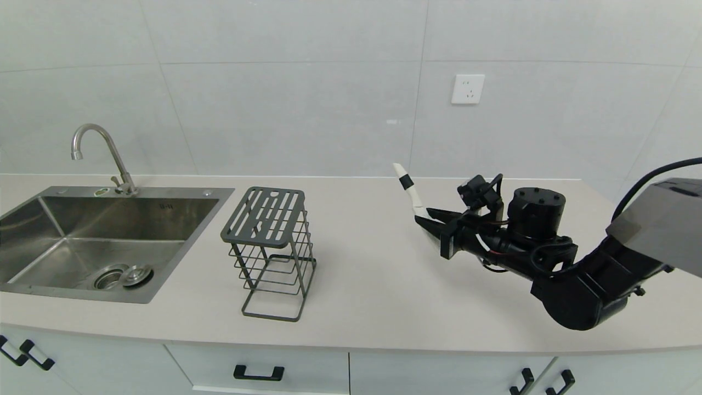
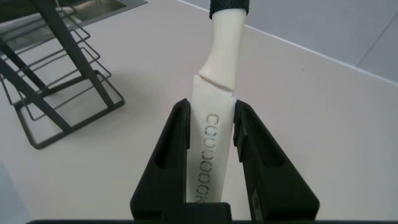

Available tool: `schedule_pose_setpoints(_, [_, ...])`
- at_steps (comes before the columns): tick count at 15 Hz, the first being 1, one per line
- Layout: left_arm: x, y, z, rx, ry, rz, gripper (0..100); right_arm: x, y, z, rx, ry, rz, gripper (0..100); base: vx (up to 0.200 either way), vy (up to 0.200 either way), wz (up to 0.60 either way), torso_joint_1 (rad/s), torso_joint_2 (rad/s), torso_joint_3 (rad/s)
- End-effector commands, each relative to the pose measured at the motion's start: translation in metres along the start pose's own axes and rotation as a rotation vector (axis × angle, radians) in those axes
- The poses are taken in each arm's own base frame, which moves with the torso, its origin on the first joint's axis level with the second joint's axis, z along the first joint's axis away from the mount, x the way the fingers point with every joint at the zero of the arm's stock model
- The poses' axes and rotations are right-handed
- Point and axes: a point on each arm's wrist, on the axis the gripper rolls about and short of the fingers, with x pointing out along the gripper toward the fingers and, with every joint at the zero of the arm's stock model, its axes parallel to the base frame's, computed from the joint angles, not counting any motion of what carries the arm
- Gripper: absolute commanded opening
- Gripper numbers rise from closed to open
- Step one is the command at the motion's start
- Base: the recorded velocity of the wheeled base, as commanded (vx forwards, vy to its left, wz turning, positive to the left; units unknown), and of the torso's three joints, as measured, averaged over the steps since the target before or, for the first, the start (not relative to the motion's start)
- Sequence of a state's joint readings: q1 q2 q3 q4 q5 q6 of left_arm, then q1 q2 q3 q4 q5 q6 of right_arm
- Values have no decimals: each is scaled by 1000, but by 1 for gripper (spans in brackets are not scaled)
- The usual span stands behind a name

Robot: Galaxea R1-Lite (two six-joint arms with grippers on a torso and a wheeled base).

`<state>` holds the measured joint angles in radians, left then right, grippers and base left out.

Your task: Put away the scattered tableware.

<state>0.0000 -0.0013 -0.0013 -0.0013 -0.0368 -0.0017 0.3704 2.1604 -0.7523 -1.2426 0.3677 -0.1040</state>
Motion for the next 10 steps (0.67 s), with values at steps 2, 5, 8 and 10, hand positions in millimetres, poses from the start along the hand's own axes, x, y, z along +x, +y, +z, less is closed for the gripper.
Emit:
schedule_pose_setpoints(2, [0,0,0,0,1,0,100,-1,-2,1,-11,-27,5,0,0,0,0,0,0,0])
schedule_pose_setpoints(5, [0,0,0,-1,1,0,100,-3,5,10,-21,-54,17,0,0,0,0,0,0,0])
schedule_pose_setpoints(8, [0,0,0,5,1,-3,100,-6,16,16,-33,-75,55,0,0,0,0,0,0,0])
schedule_pose_setpoints(10, [0,-1,0,14,1,-48,100,-6,20,18,-94,-154,148,0,0,0,0,0,0,0])
